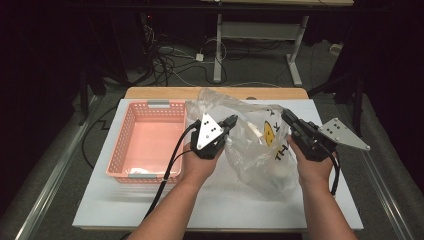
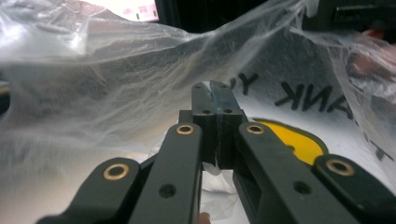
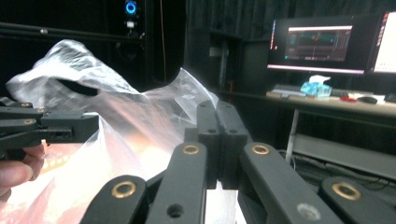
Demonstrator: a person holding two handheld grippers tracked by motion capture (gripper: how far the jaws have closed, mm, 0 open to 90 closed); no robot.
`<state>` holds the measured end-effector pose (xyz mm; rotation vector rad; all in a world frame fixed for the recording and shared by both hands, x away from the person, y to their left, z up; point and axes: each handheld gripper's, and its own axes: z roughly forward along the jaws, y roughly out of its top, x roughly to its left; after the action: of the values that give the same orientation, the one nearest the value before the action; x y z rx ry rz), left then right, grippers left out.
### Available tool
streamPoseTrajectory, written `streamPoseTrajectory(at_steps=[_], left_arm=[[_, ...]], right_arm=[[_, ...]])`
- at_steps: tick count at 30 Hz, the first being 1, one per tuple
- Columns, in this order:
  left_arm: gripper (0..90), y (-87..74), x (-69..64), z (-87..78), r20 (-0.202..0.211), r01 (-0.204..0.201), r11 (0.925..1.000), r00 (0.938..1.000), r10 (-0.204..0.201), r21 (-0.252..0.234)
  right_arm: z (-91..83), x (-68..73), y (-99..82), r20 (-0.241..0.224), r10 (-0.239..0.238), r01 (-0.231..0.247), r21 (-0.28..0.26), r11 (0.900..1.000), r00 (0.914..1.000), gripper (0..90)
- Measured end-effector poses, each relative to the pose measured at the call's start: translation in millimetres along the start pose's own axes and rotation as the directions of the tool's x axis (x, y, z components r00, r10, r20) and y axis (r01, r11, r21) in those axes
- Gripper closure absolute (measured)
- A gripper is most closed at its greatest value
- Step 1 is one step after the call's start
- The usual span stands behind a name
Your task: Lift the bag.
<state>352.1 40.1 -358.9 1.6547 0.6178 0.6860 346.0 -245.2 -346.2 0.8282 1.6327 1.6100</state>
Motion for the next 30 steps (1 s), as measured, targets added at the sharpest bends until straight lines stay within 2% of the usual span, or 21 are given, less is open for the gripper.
streamPoseTrajectory(at_steps=[10, 13, 16, 24, 30], left_arm=[[88.0, 27.8, -5.8, -0.2, -0.012, 0.002, 0.9958, 0.9999, -0.003, -0.092], [88.0, 33.9, -6.0, 1.1, -0.010, 0.021, 0.9927, 0.9997, -0.023, -0.118], [88.0, 41.7, -4.8, 4.1, -0.009, 0.022, 0.9907, 0.9997, -0.023, -0.134], [88.0, 66.3, 0.8, 10.3, -0.022, -0.010, 0.9864, 0.9997, 0.006, -0.164], [88.0, 76.9, 7.5, 21.4, -0.025, 0.006, 0.9853, 0.9996, -0.010, -0.171]], right_arm=[[-5.9, 1.9, 19.8, 0.027, -0.014, 0.016, -0.083, 0.9964, 0.9995, 90.0], [-6.1, 1.5, 30.1, 0.038, -0.009, 0.014, -0.114, 0.9934, 0.9992, 90.0], [-3.1, -0.5, 39.0, 0.043, -0.008, 0.013, -0.139, 0.9902, 0.9991, 90.0], [9.2, -15.9, 65.1, 0.082, -0.007, 0.020, -0.156, 0.9875, 0.9966, 90.0], [13.0, -27.5, 84.1, 0.109, -0.004, 0.023, -0.170, 0.9853, 0.9941, 90.0]])
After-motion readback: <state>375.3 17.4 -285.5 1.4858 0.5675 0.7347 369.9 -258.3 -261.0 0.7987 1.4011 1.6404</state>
